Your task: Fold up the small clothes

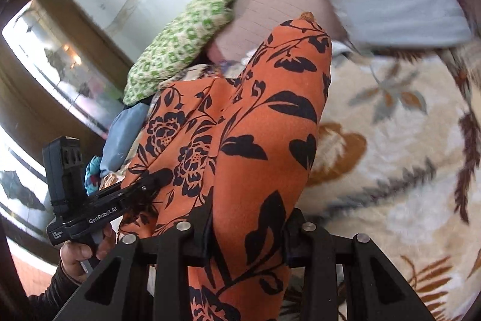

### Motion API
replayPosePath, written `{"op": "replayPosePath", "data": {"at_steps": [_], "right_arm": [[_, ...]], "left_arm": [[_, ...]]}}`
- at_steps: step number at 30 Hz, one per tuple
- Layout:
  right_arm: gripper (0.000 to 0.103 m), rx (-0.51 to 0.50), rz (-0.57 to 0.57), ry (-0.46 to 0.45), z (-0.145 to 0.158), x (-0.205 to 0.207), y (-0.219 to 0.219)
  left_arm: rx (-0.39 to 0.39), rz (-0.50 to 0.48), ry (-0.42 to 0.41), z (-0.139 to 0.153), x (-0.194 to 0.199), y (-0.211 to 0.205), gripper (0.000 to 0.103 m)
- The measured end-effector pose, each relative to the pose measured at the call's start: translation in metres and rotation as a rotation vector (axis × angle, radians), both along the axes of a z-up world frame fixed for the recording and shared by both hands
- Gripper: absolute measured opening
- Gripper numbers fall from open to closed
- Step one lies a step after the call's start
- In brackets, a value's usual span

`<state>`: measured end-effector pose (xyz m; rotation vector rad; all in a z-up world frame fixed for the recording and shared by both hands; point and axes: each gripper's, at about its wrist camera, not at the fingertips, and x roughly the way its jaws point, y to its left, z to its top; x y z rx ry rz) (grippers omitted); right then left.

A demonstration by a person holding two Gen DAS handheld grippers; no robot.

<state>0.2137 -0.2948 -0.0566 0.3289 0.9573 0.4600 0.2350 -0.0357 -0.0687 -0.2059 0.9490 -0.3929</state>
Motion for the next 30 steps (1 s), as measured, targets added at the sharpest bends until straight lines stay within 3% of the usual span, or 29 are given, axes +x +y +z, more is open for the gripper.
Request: {"op": "replayPosePath", "data": {"at_steps": [7,11,16,19,21,24,28,30], "right_arm": [[0.037,0.050,-0.024,0.103,-0.093,0.011,-0.024],[0.044,0.033,-0.054,0.126,-0.121,0.011,-0.029],[0.055,-0.048,-0.058,0.128,-0.111,0.013,-0.023],[0.056,-0.110,-0.096,0.103,-0.091,0.009,-0.021],[0.057,-0.160,-0.133,0.045,-0.072,-0.003,-0.022],[0.057,-0.195,-0.152,-0.054,-0.042,-0.020,-0.014],[0.059,-0.163,-0.116,-0.079,-0.032,-0.040,0.004],[0.059,-0.197,-0.081,-0.039,-0.048,-0.043,0.013]], "left_arm": [[0.065,0.027,0.117,-0.072,0.003,-0.015,0.033],[0.085,0.016,0.081,-0.076,-0.003,-0.015,0.037],[0.129,0.029,0.034,-0.057,-0.013,-0.007,0.042],[0.165,0.058,-0.061,-0.027,-0.029,0.003,0.047],[0.169,0.079,-0.108,-0.012,-0.041,0.009,0.056],[0.174,0.096,-0.155,-0.001,-0.057,0.011,0.058],[0.264,0.044,-0.145,-0.021,-0.067,-0.009,0.058],[0.385,0.035,-0.085,-0.049,-0.066,-0.018,0.058]]}}
